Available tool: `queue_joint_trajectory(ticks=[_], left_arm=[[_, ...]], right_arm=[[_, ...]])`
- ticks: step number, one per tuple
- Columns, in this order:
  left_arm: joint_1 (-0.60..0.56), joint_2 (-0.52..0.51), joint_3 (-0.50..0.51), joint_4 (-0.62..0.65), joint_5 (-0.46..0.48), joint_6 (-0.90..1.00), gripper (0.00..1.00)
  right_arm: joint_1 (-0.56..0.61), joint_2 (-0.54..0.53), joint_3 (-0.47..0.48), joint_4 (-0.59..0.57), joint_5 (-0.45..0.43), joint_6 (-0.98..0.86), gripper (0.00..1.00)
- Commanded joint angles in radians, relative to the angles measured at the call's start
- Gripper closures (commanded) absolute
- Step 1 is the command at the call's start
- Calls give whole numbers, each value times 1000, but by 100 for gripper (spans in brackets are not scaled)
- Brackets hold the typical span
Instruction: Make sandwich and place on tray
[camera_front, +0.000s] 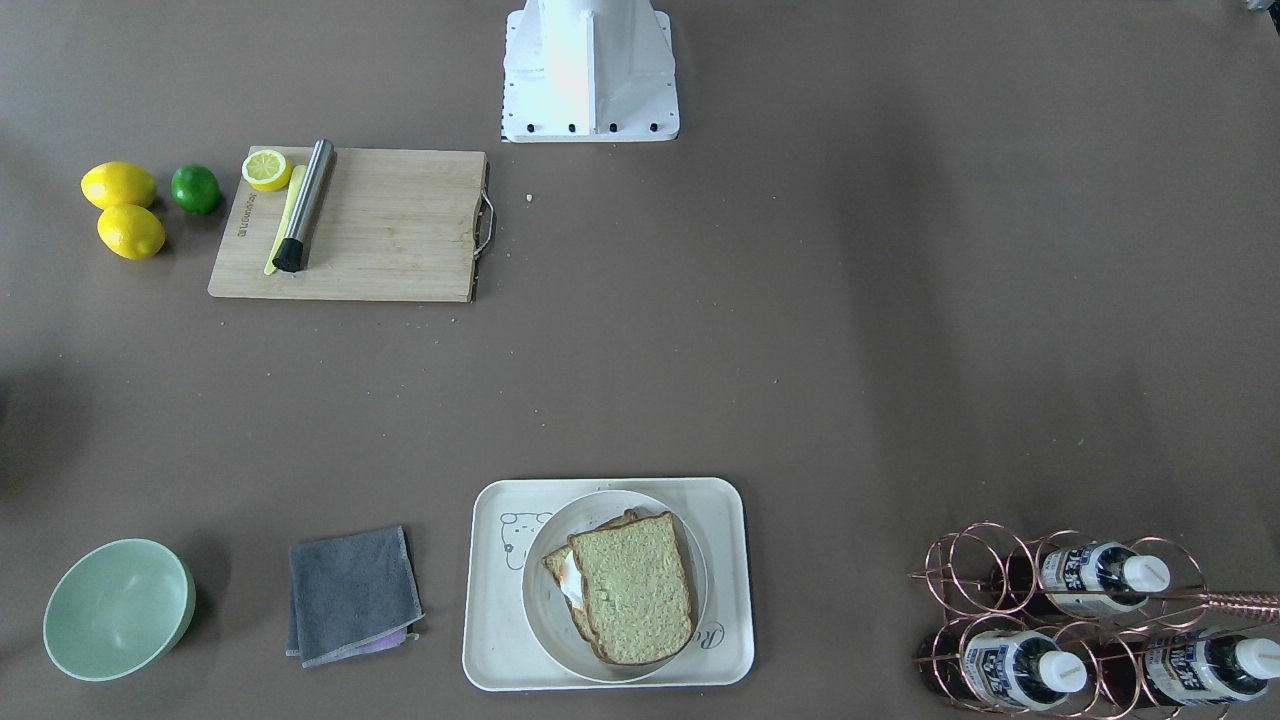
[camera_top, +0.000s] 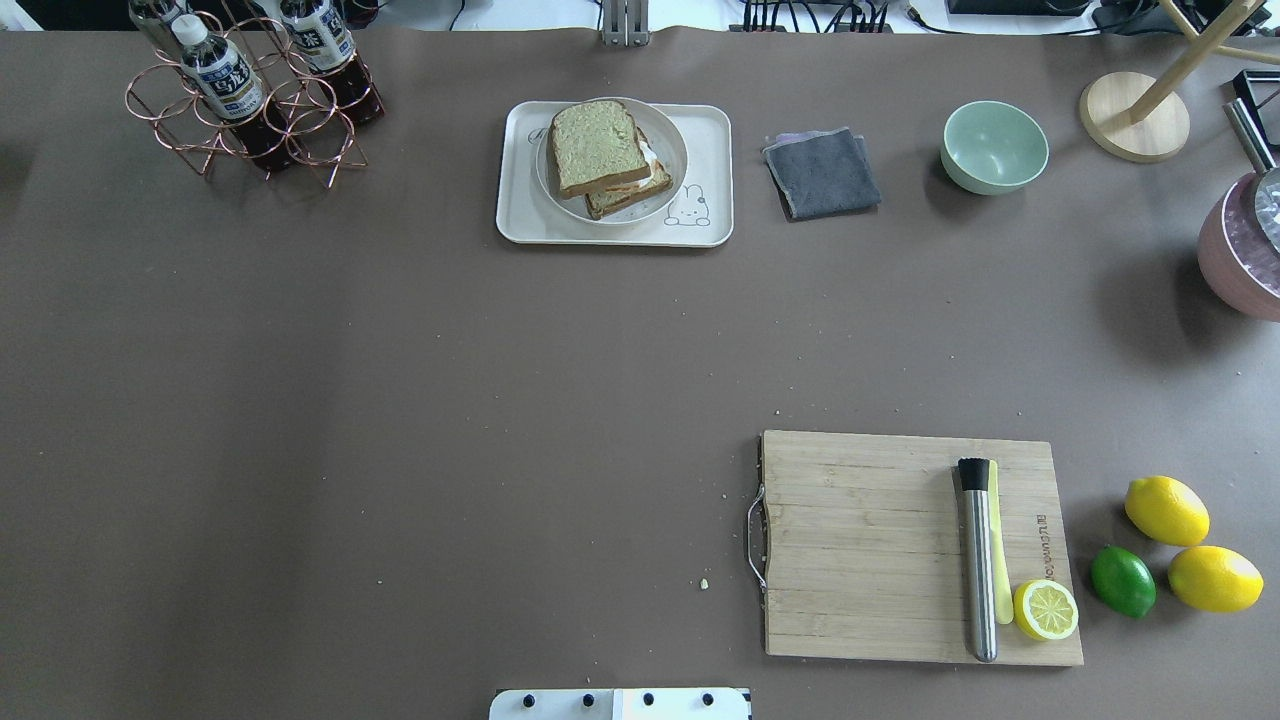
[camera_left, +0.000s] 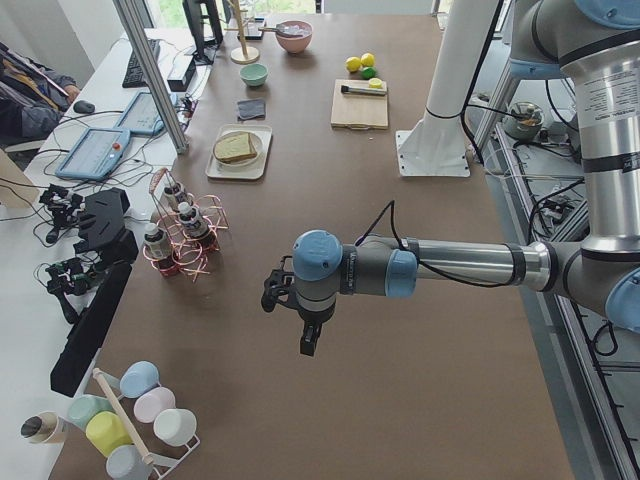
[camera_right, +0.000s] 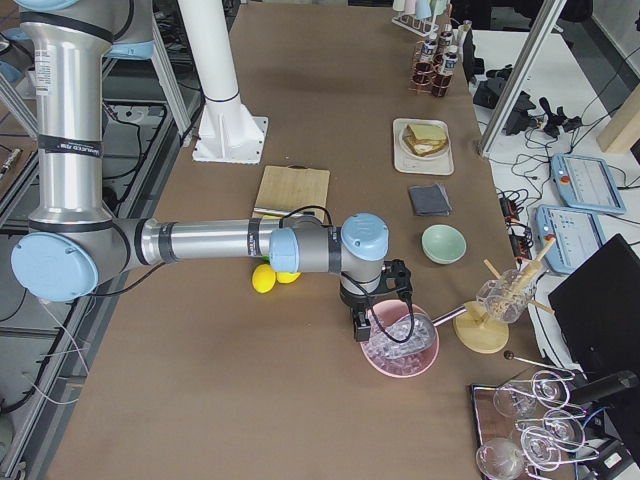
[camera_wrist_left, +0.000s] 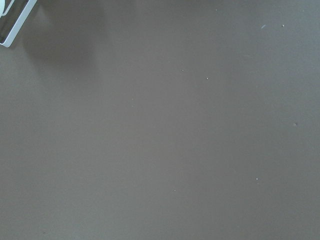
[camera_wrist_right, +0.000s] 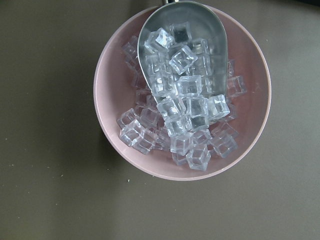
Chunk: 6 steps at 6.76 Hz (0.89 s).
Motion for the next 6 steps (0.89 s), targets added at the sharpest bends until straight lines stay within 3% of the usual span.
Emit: queue_joint_trajectory(ticks=[1,6], left_arm=[[-1,2,-9,-3,-1,2,2],[-30,11,-18,-13,-1,16,2]], right_arm=[[0,1,0,-2,0,0,0],[0,-2,18,-15,7,9,0]])
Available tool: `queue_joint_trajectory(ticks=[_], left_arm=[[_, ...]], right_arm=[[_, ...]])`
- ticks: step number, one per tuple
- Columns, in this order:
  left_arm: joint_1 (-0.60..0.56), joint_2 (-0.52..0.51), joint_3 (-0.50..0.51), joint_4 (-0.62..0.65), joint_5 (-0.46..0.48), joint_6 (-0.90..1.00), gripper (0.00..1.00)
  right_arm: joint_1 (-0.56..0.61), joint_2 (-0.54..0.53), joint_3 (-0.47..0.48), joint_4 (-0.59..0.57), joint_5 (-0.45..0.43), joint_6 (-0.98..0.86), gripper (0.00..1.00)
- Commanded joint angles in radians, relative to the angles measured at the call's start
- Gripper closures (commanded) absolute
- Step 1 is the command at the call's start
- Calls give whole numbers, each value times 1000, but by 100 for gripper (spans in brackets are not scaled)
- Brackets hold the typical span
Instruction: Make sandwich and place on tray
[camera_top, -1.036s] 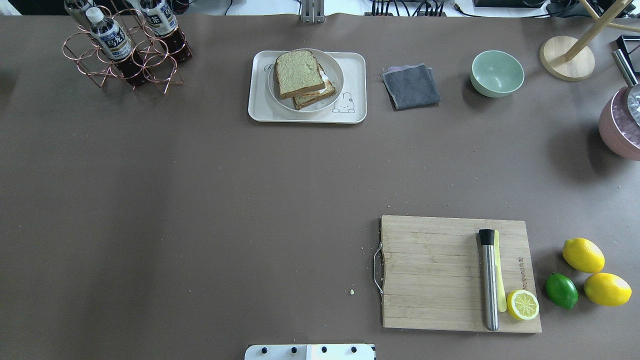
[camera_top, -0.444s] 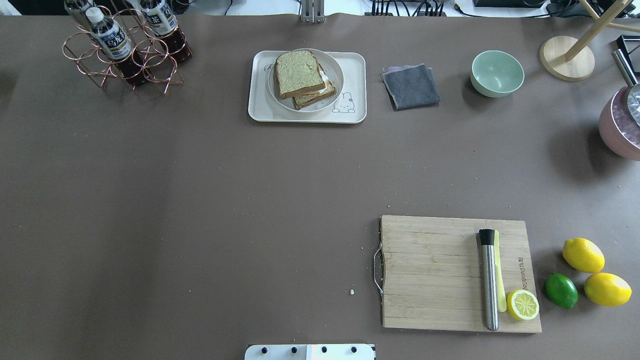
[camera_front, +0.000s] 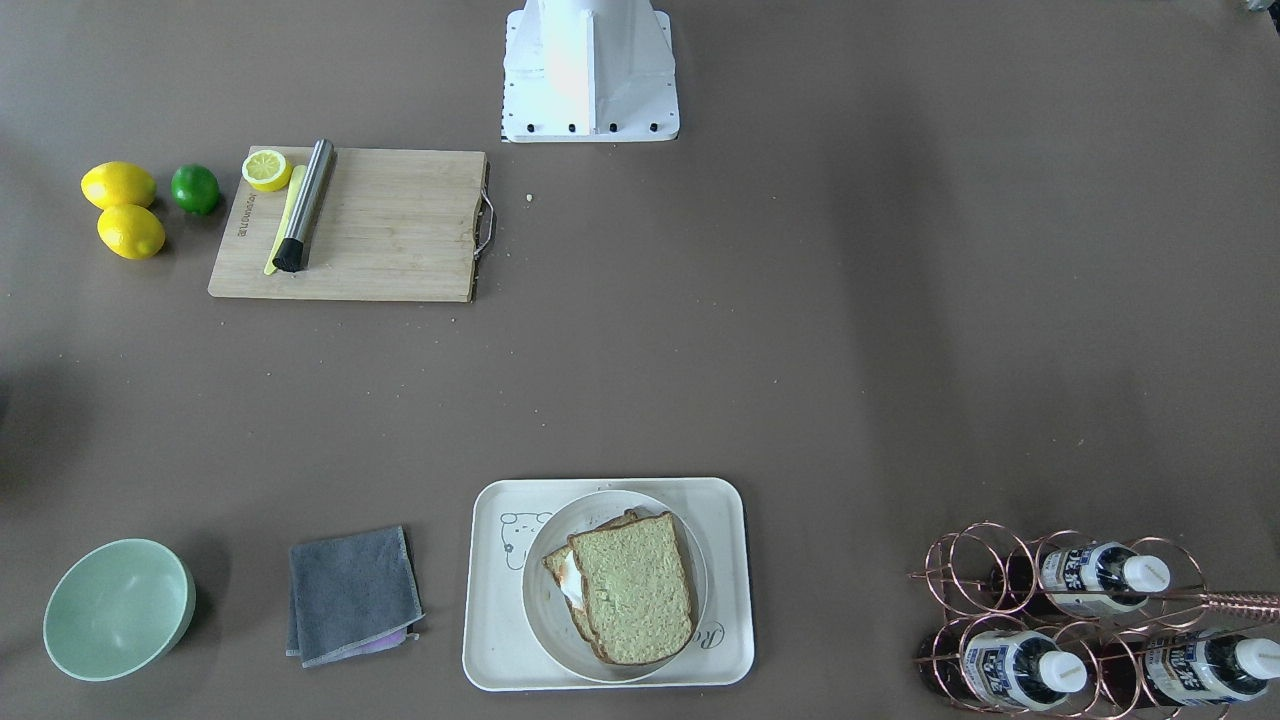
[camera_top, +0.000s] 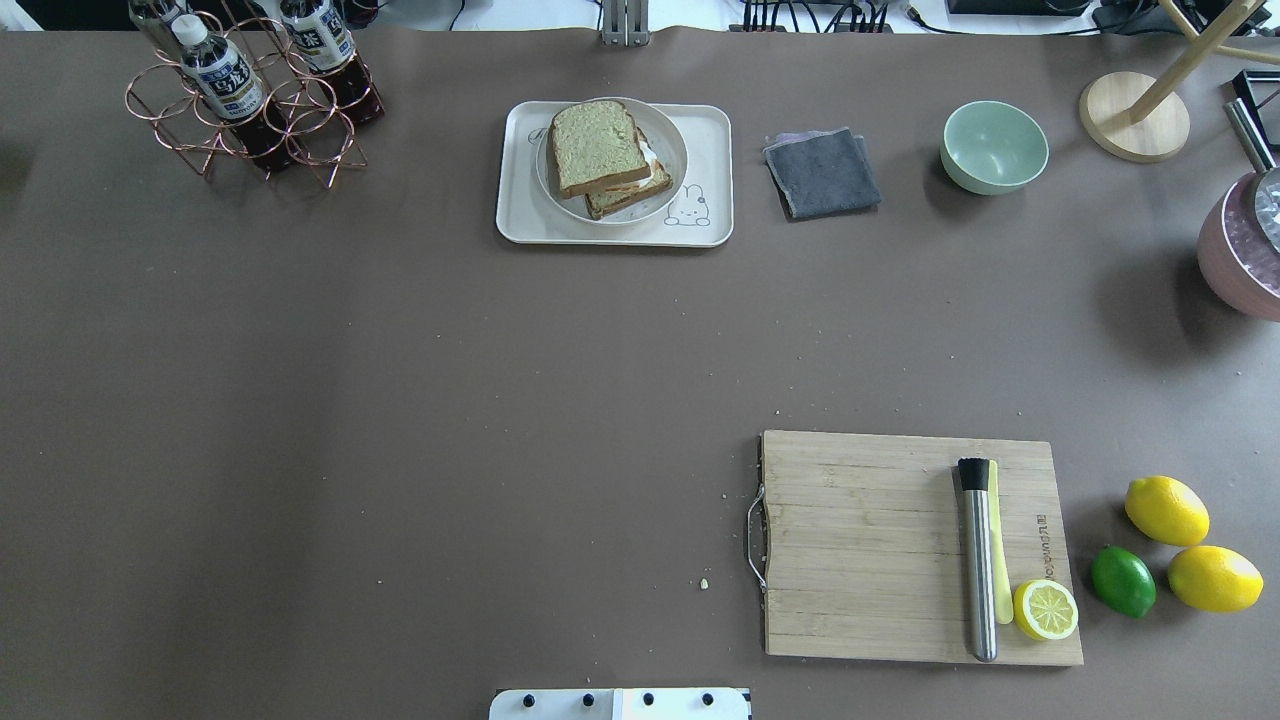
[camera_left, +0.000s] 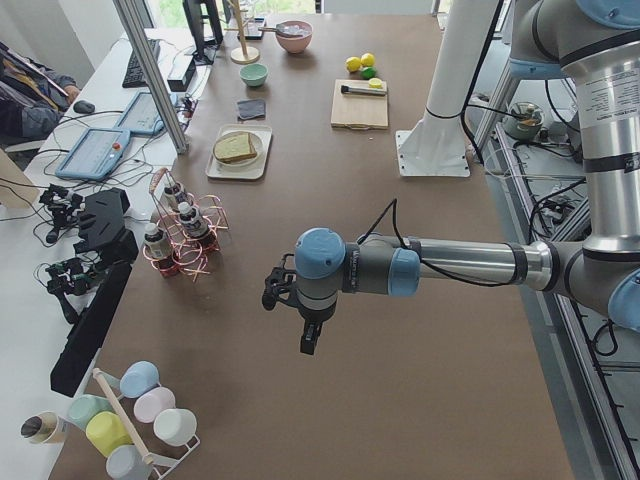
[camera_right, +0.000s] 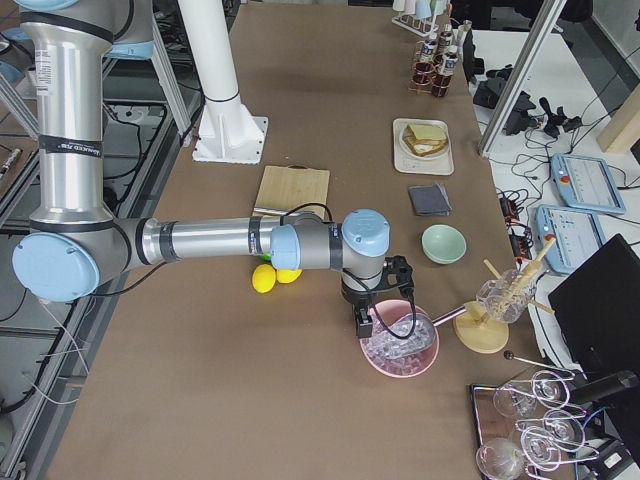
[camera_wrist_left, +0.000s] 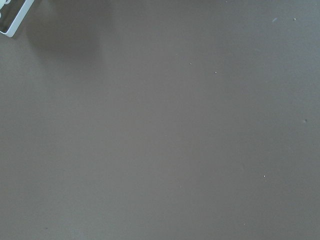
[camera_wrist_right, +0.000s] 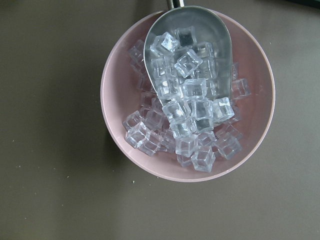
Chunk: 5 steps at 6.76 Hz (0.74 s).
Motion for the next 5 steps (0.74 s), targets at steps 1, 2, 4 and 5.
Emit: queue_joint_trajectory(ticks=[1,2,4,5], left_arm=[[-17,6,-3,-29,0,8,2],[-18,9,-8,-64,-5,5,2],[-18,50,-20,-69,-29,6,2],[-27,81,-62,-67,-84,-1,2]], right_arm=[[0,-29,8,-6,1,-5,0],[0,-43,9,-4,1,-7,0],[0,-59,23,2,1,-1,0],[0,-56,28,2,1,1,0]])
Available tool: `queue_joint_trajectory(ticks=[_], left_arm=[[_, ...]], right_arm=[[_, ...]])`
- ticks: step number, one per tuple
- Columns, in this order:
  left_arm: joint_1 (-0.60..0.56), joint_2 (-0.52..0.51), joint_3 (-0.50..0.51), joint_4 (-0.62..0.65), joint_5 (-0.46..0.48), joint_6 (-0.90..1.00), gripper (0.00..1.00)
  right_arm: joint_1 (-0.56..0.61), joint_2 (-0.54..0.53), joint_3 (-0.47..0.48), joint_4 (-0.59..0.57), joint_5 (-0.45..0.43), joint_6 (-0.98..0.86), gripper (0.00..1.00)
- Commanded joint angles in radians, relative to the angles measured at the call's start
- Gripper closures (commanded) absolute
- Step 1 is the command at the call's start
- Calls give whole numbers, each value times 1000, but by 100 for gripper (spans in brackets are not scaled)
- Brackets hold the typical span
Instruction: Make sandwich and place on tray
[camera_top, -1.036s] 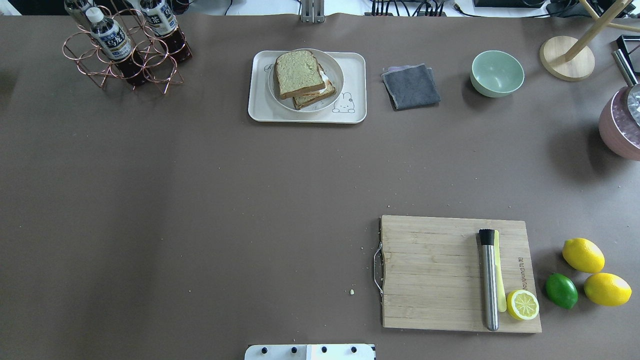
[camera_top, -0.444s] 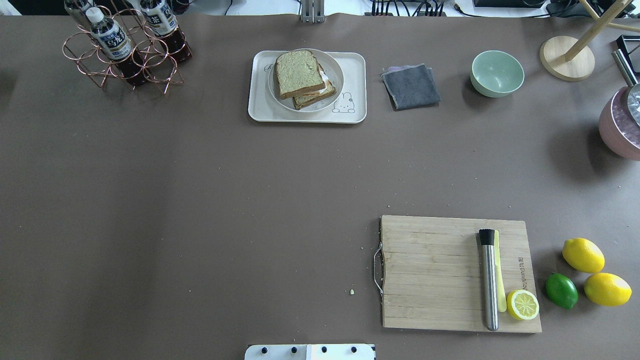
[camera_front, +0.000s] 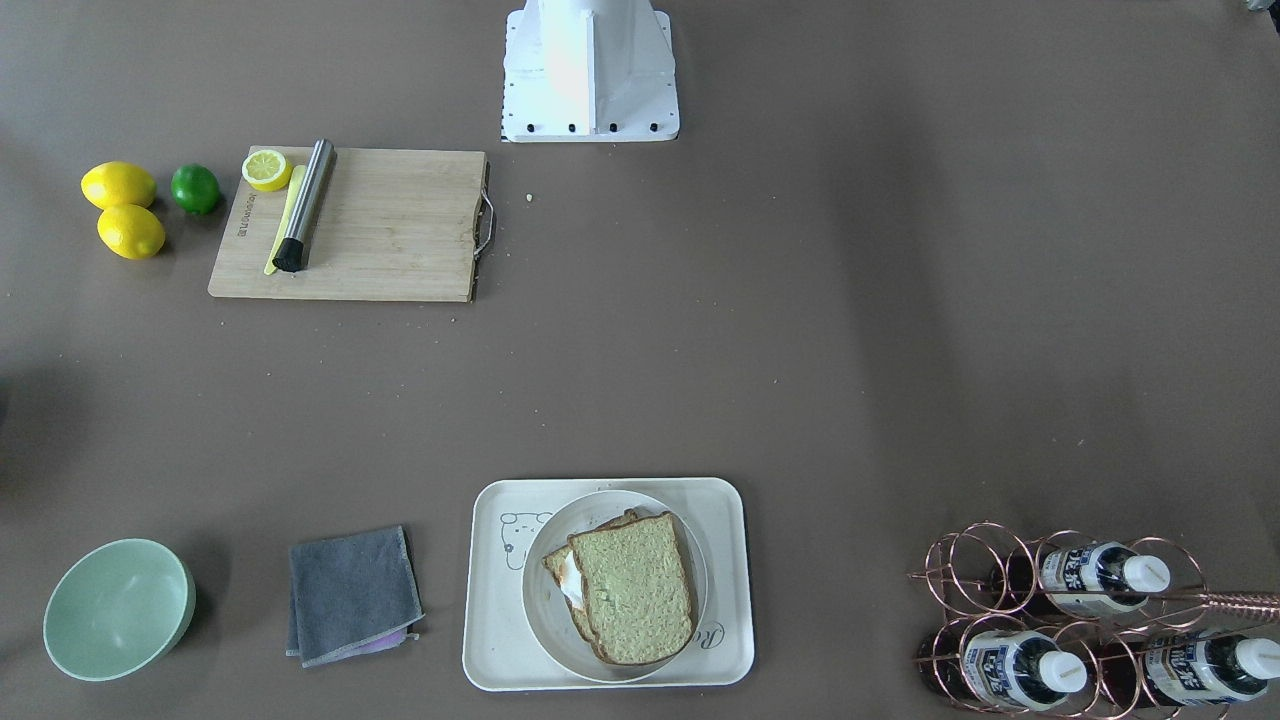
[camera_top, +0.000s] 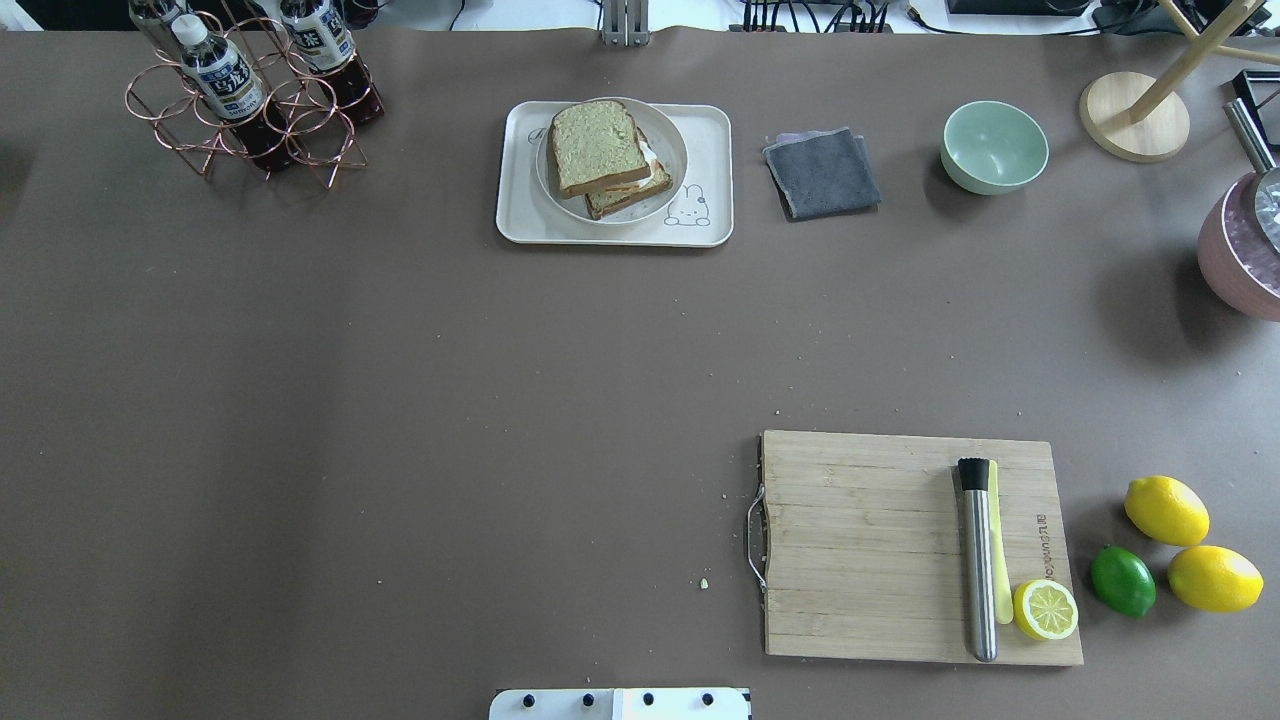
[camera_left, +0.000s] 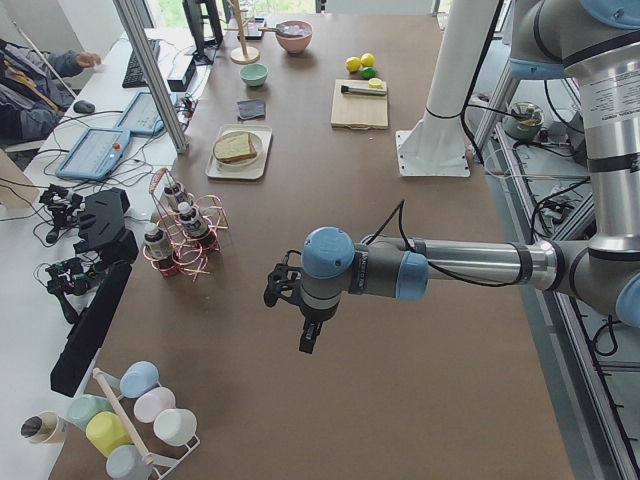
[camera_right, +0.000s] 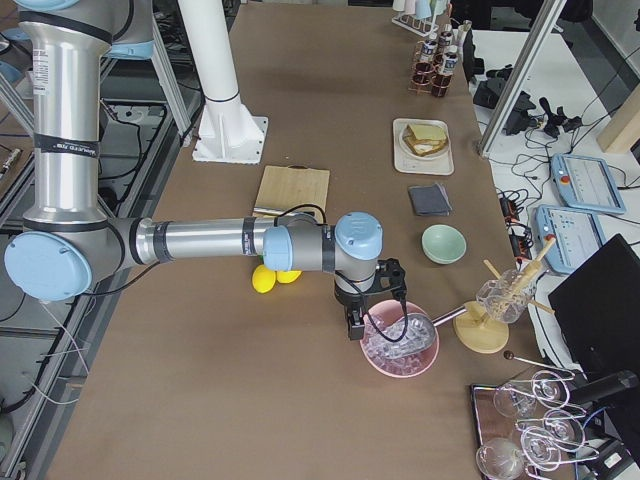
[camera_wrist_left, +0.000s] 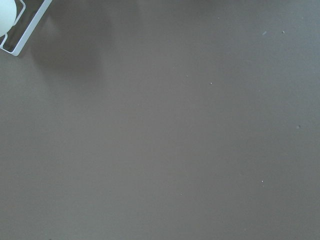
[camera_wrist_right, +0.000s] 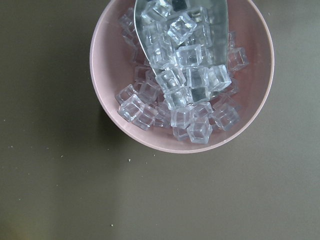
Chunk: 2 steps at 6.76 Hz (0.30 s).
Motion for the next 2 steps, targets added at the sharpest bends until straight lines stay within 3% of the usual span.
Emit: queue_joint_trajectory(ticks=[1,2], left_arm=[[-5,44,-30,0,-46,-9,2],[-2,45,-13,3,-32,-9,2]], right_arm=[[-2,7,-1,2,0,4,0],[-3,11,5,2,3,4,0]])
